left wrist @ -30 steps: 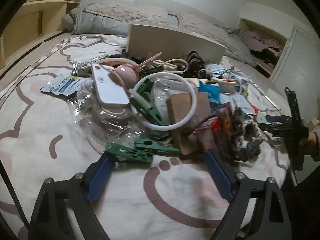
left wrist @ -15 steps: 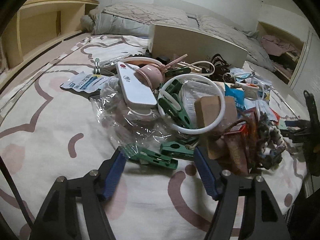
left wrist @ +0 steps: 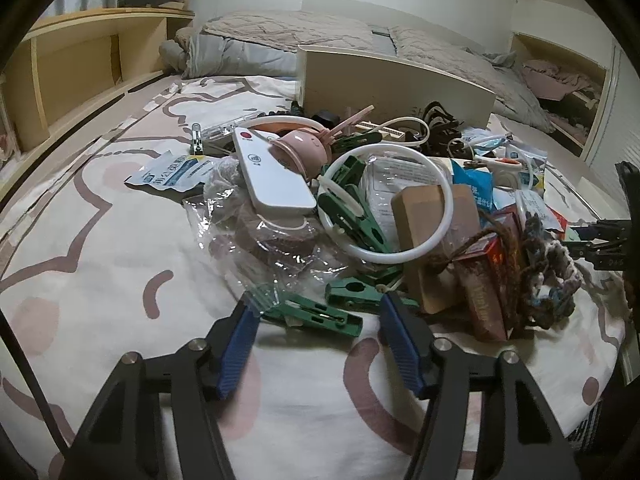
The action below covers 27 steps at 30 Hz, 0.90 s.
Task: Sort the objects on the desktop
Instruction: 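Close the right gripper on the tape measure while the left gripper closes on a clothespin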
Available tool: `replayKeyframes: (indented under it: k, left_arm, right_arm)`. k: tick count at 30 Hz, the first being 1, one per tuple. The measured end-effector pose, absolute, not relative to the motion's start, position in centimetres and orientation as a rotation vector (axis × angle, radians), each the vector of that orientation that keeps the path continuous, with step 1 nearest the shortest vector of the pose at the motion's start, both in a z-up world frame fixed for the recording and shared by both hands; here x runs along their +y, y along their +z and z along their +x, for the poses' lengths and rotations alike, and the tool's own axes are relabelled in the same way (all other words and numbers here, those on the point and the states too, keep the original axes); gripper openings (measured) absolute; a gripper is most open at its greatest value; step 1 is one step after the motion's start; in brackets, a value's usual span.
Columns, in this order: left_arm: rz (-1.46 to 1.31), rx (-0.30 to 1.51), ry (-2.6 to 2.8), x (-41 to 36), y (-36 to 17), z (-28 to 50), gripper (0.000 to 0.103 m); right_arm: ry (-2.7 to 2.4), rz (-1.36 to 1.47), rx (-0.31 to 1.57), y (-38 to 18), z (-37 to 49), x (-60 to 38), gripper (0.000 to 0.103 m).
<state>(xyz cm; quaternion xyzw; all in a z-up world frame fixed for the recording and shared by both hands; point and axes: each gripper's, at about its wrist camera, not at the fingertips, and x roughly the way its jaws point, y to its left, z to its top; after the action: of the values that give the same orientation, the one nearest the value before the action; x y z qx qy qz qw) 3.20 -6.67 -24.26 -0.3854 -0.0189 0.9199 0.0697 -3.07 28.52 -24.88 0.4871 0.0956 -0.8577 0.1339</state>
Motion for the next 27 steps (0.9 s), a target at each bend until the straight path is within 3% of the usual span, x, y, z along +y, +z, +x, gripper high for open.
replayKeyframes:
  k: [8, 14, 20, 23, 24, 27]
  left_arm:
    - [-1.138, 0.042, 2.760, -6.4, -24.2, 3.8, 0.056]
    - [-1.064, 0.257, 2.742, -5.9, -23.9, 4.1, 0.058]
    - [-1.081, 0.233, 2.695, -6.3, -24.1, 3.5, 0.058]
    - [-1.089, 0.228, 2.678, -6.1, -24.3, 3.6, 0.053]
    - [-1.088, 0.223, 2.672, -6.0, -24.2, 3.6, 0.047]
    - [-1.086, 0.208, 2.674, -5.8, -24.1, 3.6, 0.045]
  right_arm:
    - [-2.484, 1.417, 0.278, -24.7, -3.1, 28.4, 0.054]
    - [-2.484, 1.417, 0.272, -24.7, -3.1, 28.5, 0.054]
    - [-2.483, 1.419, 0.268, -24.7, -3.1, 28.5, 0.054]
    - [-2.481, 1.417, 0.267, -24.7, -3.0, 28.5, 0.054]
    - [-2.481, 1.416, 0.269, -24.7, -3.0, 28.5, 0.054]
    - [-2.478, 1.420, 0.268, -24.7, -3.0, 28.5, 0.054]
